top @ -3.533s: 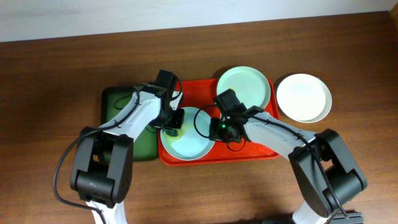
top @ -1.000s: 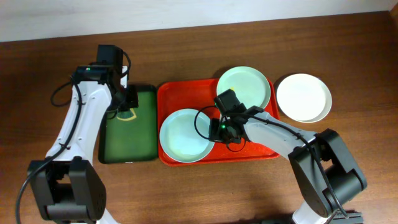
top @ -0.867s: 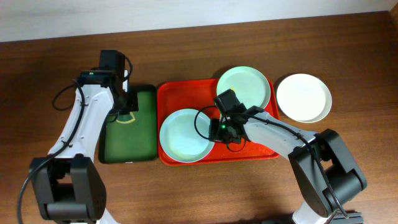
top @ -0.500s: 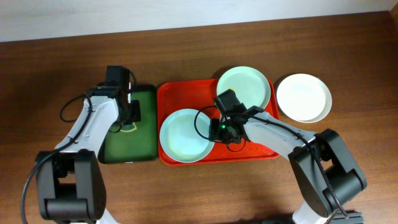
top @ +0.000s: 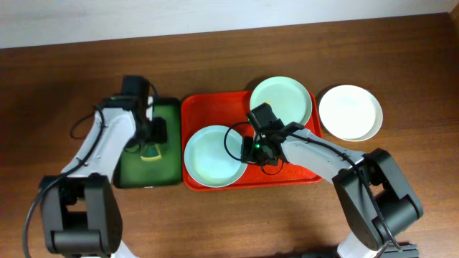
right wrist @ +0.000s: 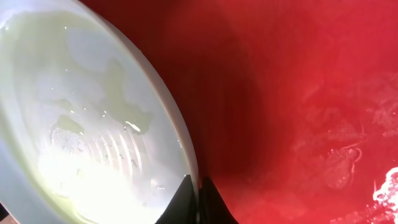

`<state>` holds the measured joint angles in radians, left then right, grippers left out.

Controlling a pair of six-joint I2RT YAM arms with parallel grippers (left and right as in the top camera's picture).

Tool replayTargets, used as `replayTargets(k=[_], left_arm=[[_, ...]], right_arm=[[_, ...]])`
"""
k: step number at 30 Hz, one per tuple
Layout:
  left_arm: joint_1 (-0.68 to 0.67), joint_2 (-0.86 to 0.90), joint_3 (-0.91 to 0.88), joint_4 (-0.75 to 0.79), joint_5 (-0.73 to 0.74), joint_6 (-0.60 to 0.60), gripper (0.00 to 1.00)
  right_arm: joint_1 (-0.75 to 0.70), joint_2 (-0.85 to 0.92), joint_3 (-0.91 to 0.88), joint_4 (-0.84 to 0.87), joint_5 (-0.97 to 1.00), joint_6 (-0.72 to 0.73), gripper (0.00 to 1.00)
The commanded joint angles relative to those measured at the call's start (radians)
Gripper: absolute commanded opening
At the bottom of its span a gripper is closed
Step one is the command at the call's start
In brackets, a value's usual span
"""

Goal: Clean dirty plates on tray and stack at the side
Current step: 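Drop sponge into green tray and retract left arm, then lift the pale blue plate with right gripper and tilt over green tray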

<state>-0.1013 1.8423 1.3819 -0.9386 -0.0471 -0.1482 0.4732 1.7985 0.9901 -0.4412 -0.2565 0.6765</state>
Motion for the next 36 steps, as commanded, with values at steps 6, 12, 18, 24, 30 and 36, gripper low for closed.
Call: replayTargets(k=[6,12,18,24,30,36], left_arm=[[0.172,-0.066,0.351,-0.155,0.026,-0.015,0.99],[0.192,-0.066,0.351,-0.171,0.026,-0.015,0.99],[0.192,-0.066,0.351,-0.171,0.026,-0.015,0.99],[0.192,-0.066,0.351,-0.171,0.026,-0.015,0.99],[0.192,-0.066,0.351,-0.171,0.026,-0.015,0.99],[0.192,-0.066,0.351,-0.171,0.026,-0.015,0.99]], right_arm=[[0.005,0.01,-0.008,-0.004,0.002,-0.003,0.3],[0.005,0.01,-0.008,-0.004,0.008,-0.007,0.45],[0.005,0.01,-0.01,-0.004,0.039,-0.006,0.46],[0.005,0.011,-0.027,0.005,0.059,-0.006,0.45],[0.006,0.035,-0.037,0.034,0.074,-0.006,0.45],[0.005,0.059,-0.036,0.04,0.068,-0.006,0.04]])
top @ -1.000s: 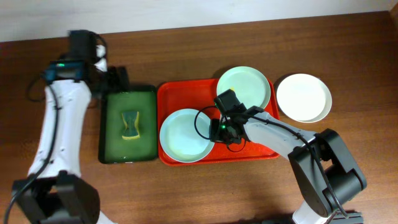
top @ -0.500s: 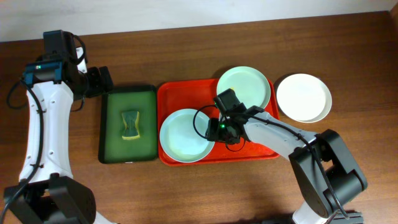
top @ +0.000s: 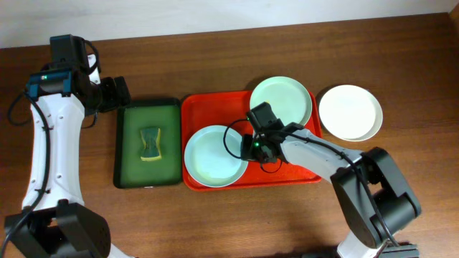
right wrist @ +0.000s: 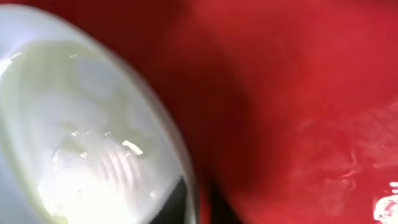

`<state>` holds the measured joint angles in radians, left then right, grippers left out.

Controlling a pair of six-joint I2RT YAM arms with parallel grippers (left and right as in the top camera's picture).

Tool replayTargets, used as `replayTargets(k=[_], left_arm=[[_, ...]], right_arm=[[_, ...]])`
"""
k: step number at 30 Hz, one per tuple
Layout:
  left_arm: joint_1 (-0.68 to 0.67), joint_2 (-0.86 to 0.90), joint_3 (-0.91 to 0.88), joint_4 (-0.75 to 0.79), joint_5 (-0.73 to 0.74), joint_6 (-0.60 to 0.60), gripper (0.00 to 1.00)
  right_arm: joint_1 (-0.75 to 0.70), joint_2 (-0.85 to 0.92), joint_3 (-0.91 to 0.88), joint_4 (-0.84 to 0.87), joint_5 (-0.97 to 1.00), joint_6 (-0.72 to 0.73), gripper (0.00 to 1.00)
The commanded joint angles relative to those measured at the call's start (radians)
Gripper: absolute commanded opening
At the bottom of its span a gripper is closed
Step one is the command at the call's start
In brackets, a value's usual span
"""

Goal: Clean dirty plates on tray and stack at the side
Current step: 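Lift the pale blue plate with right gripper and tilt over green tray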

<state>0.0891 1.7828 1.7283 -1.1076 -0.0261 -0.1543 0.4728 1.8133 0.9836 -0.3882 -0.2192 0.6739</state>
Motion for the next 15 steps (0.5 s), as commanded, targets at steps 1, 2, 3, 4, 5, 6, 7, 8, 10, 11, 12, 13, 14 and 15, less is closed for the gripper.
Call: replayTargets(k=[1,2,3,4,5,6,7,8,10,11,12,13,14,15], left_arm=[[0.002,-0.006,0.004,-0.002,0.005,-0.009,0.99],[0.002,-0.006,0.004,-0.002,0.005,-0.009,0.99],[0.002,-0.006,0.004,-0.002,0.005,-0.009,0.99],[0.002,-0.006,0.004,-0.002,0.005,-0.009,0.99],[0.002,-0.006,0.004,-0.002,0.005,-0.009,0.99],[0.002,-0.006,0.004,-0.002,0.005,-0.009,0.99],[0.002,-0.006,0.004,-0.002,0.005,-0.009,0.99],[0.002,-0.006,0.004,-0.002,0.005,-0.009,0.99],[0.002,-0.006,0.004,-0.002,0.005,-0.009,0.99],[0.002,-0.006,0.004,-0.002,0.005,-0.009,0.99],[0.002,-0.006,0.004,-0.002,0.005,-0.009,0.99],[0.002,-0.006,0.004,-0.002,0.005,-0.009,0.99],[0.002,-0.006,0.004,-0.002,0.005,-0.009,0.99],[0.002,-0.006,0.004,-0.002,0.005,-0.009,0.99]], right_arm=[[0.005,0.042,-0.027,-0.016,0.027,-0.003,0.04],[0.002,0.038,-0.019,-0.02,0.019,-0.003,0.04],[-0.008,0.024,0.003,-0.045,0.001,-0.004,0.04],[-0.014,0.011,0.025,-0.074,-0.011,-0.005,0.04],[-0.017,-0.01,0.058,-0.117,-0.015,-0.016,0.04],[-0.017,-0.027,0.082,-0.149,-0.013,-0.034,0.04],[-0.017,-0.04,0.105,-0.177,-0.012,-0.047,0.04],[-0.017,-0.051,0.129,-0.208,-0.005,-0.053,0.04],[-0.017,-0.067,0.193,-0.296,0.029,-0.056,0.04],[-0.017,-0.07,0.22,-0.332,0.039,-0.056,0.04],[-0.017,-0.073,0.262,-0.377,0.04,-0.057,0.04],[-0.017,-0.075,0.296,-0.408,0.04,-0.057,0.04],[-0.016,-0.075,0.346,-0.453,0.04,-0.061,0.04],[-0.014,-0.075,0.396,-0.494,0.045,-0.068,0.04]])
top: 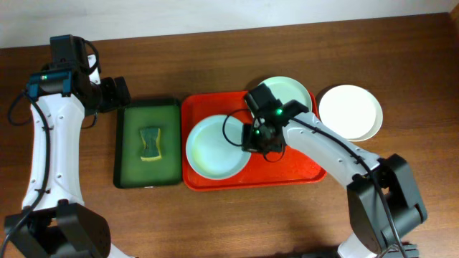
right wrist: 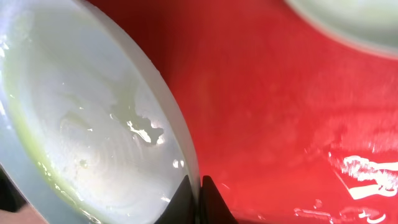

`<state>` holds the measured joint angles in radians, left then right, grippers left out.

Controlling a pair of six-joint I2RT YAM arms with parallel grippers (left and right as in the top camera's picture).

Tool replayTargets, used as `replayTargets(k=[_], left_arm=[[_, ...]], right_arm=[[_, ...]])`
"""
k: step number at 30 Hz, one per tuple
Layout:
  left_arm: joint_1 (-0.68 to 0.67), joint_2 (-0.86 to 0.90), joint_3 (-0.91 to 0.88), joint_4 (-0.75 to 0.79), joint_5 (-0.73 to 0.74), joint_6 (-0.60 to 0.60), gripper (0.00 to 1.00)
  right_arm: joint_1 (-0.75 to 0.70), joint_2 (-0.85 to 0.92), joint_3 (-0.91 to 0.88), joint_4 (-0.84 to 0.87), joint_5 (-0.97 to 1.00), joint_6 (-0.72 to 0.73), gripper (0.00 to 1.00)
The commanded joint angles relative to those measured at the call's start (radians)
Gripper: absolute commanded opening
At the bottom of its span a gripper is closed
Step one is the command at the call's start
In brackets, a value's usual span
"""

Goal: Clean dirty plates on tray and stack at the side
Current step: 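Lift the pale blue plate with right gripper and tilt over green tray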

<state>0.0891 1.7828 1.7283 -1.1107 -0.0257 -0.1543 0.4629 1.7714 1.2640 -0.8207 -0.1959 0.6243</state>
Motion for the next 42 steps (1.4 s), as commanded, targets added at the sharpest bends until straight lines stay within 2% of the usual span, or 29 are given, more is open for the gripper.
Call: replayTargets(k=[1,6,10,13,20,28,36,40,42], left_arm=[[0.002,-0.006,0.004,0.002,0.004,-0.009,0.99],[0.002,-0.006,0.004,0.002,0.004,-0.009,0.99],[0.002,-0.006,0.004,0.002,0.004,-0.009,0.99],[0.002,-0.006,0.004,0.002,0.004,-0.009,0.99],[0.002,-0.006,0.004,0.002,0.004,-0.009,0.99],[0.002,-0.006,0.004,0.002,0.004,-0.009,0.99],[0.002,-0.006,0.004,0.002,0.004,-0.009,0.99],[0.002,-0.006,0.004,0.002,0.004,-0.009,0.99],[0.002,-0.006,0.004,0.002,0.004,-0.009,0.99]], right_arm=[[-0.004,-0.033,0.146,-0.086,0.027,-0.018,0.04],[0.043,-0.028,0.21,-0.046,0.127,0.031,0.04],[0.181,0.019,0.21,0.078,0.286,0.077,0.04],[0.33,0.069,0.21,0.169,0.506,0.076,0.04],[0.469,0.069,0.21,0.233,0.81,-0.002,0.04],[0.552,0.069,0.21,0.392,0.984,-0.26,0.04],[0.581,0.069,0.21,0.609,0.999,-0.644,0.04],[0.604,0.069,0.21,0.774,1.088,-0.892,0.04],[0.612,0.069,0.21,0.813,1.088,-0.958,0.04]])
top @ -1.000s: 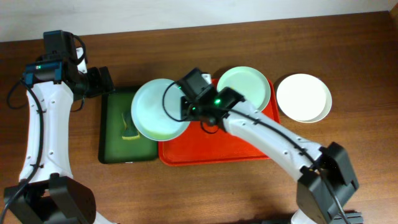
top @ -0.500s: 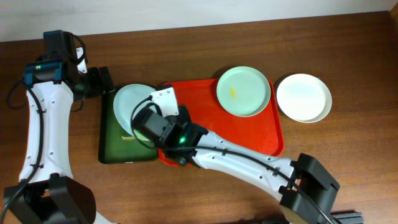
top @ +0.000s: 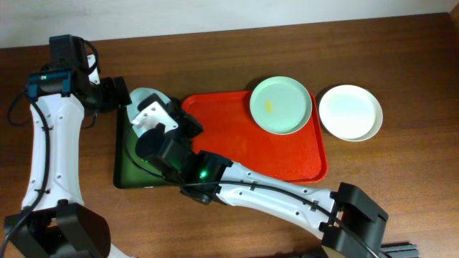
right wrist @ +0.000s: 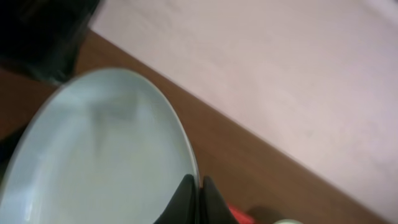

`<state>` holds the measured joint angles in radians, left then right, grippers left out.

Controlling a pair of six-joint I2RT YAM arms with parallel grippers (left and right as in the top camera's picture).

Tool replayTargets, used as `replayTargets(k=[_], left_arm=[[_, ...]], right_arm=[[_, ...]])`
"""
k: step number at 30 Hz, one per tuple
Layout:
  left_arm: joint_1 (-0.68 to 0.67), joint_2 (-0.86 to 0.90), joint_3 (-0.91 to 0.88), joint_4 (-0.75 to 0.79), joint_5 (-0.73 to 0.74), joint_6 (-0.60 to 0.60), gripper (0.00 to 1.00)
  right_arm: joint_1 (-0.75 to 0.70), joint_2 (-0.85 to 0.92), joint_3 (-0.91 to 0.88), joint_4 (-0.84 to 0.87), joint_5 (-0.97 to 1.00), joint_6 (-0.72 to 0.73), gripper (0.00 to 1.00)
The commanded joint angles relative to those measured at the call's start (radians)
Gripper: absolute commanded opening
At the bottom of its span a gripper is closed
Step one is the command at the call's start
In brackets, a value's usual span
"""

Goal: Clean dirty plates on tray and stack at the side
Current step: 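Lift the pale blue plate with right gripper and tilt over green tray, then carry pale blue plate right and stack it on the white plate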

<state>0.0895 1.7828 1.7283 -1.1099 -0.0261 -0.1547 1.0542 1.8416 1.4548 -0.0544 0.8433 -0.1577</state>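
Observation:
My right gripper [top: 150, 109] is shut on the rim of a pale green plate [top: 143, 97], holding it tilted over the far end of the dark green wash tray [top: 122, 163]. In the right wrist view the fingertips [right wrist: 186, 190] pinch the plate [right wrist: 106, 155] at its edge. A second pale green plate [top: 281, 105] with a yellow smear lies at the far right of the red tray [top: 237, 143]. My left gripper [top: 115, 93] hovers just left of the held plate; its jaws do not show clearly. The sponge is hidden under my right arm.
A white plate [top: 350, 112] rests on the wooden table [top: 401, 64] to the right of the red tray. My right arm [top: 244, 183] stretches across the front of both trays. A pale wall [right wrist: 280, 68] runs behind the table.
The right gripper has carried the plate from the red tray's left half to above the green tray. The red tray now holds only one plate. The left arm has not moved.
My left gripper was first down in the green tray by the sponge while my right pinched the rim of a plate lying in the red tray. The left arm then stood back at the far left, sponge left behind. The plate was then tilted up, and is now over the green tray.

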Motion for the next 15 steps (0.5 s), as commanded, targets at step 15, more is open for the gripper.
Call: replayTargets(k=[15], left_arm=[[0.001,-0.006,0.004,0.001,0.005,-0.008,0.99]], right_arm=[[0.026,-0.001,0.019,0.063,0.052,-0.336,0.04]])
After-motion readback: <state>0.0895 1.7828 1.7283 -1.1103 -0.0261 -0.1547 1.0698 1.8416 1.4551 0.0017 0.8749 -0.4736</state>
